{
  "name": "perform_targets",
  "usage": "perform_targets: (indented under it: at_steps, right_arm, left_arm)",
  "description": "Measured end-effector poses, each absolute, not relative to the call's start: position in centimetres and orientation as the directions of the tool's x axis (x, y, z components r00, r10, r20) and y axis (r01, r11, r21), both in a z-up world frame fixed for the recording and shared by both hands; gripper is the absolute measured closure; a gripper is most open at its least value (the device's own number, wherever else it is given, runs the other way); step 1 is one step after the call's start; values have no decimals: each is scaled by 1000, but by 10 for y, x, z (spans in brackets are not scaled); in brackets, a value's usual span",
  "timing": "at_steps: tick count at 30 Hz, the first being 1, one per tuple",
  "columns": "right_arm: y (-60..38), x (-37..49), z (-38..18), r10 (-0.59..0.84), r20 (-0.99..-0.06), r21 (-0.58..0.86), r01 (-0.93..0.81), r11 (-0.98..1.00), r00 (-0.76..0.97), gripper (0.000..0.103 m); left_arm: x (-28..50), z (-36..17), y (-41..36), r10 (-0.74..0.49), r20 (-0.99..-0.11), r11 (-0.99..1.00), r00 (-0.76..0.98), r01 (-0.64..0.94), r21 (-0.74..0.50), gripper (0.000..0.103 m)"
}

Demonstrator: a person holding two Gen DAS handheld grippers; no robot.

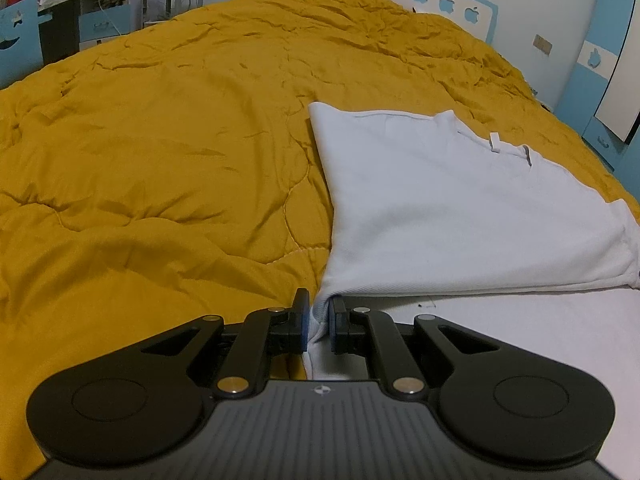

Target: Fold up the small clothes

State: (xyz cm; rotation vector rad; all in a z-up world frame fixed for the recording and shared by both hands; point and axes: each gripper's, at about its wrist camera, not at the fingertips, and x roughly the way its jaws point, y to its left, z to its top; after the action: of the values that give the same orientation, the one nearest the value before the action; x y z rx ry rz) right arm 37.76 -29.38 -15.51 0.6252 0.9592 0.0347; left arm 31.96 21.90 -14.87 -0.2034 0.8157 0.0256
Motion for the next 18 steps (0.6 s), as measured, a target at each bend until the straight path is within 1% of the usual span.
perform_targets:
  at_steps: [5, 7, 9, 11, 13, 16, 18]
  right_arm:
    - [-294, 371, -115, 259, -667, 499, 160, 852, 698, 101]
    - [-296, 369, -107, 263, -652, 500, 143, 854, 711, 101]
    - [-291, 368, -112, 234, -685, 435, 131, 891, 690, 101]
    - [-287, 365, -133, 202, -740, 377, 146, 915, 642, 101]
    - [-289, 366, -157, 195, -776, 368, 180, 912, 600, 102]
    - [-292, 364, -163, 194, -770, 382, 194, 904, 608, 101]
    - [-289, 363, -156, 172, -775, 348, 182, 920, 608, 98]
  left_arm:
    - [320, -147, 219, -57, -729, 982, 682, -95, -166, 93]
    - [321, -146, 217, -53, -735, 985, 675, -87, -150, 93]
    - [320, -144, 216, -46, -741, 988, 670, -78, -132, 93]
    - [320, -144, 214, -37, -748, 991, 662, -73, -113, 93]
    - [319, -143, 212, -28, -757, 993, 653, -71, -98, 93]
    - [318, -138, 210, -15, -776, 995, 630, -69, -76, 92]
    - [315, -133, 209, -5, -792, 996, 611, -70, -61, 88]
